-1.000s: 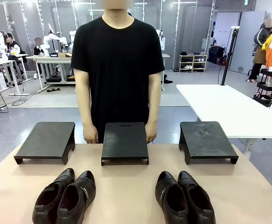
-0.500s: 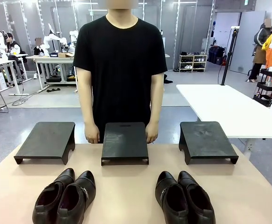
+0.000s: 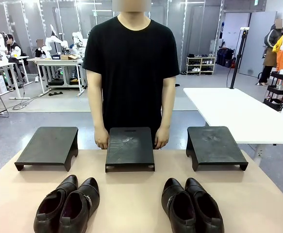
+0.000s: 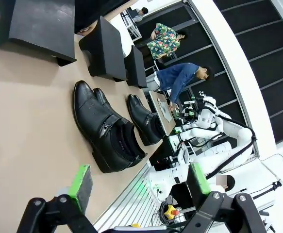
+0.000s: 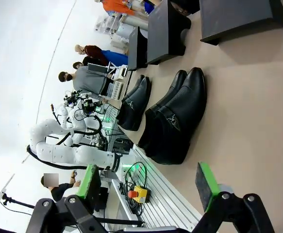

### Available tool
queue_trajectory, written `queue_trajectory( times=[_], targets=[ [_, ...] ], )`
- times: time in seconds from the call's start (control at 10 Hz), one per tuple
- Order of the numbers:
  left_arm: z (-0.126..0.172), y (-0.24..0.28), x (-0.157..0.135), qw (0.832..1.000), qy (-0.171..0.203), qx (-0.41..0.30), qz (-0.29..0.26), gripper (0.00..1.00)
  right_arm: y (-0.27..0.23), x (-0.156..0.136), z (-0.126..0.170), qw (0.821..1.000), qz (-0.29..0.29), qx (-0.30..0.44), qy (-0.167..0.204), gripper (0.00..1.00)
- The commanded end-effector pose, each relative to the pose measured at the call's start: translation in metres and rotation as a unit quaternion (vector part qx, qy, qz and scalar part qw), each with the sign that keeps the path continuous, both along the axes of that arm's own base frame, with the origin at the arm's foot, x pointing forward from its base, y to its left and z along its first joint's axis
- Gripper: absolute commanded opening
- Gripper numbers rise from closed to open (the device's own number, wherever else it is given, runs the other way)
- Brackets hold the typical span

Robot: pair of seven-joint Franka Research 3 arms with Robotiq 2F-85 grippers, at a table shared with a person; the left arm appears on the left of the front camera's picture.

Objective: Place the shoes on the stand as instructed by the person.
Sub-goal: Pick up one pair of Shoes and place it on the Shoes Stand indicated by the person.

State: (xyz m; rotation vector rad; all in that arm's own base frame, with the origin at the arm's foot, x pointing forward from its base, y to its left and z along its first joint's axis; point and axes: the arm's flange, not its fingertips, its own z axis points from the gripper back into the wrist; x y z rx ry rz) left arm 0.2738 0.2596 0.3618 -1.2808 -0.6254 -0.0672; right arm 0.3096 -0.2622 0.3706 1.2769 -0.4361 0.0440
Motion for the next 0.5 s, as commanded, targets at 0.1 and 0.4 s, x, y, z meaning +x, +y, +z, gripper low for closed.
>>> queue_trajectory(
  times=[0.1, 0.4],
  targets=[
    [0.0002, 0.0017, -0.0021, 1.0, -0.002, -0.001, 0.002, 1.0, -0.0019, -0.0024, -0.0004, 1.0, 0.0, -0.001, 0.002, 1.0],
    [0.0002, 0.0017, -0.0021, 1.0, -0.002, -0.001, 0.002, 1.0, -0.0019, -0.0024, -0.0004, 1.0, 0.0, -0.001, 0.002, 1.0]
  ],
)
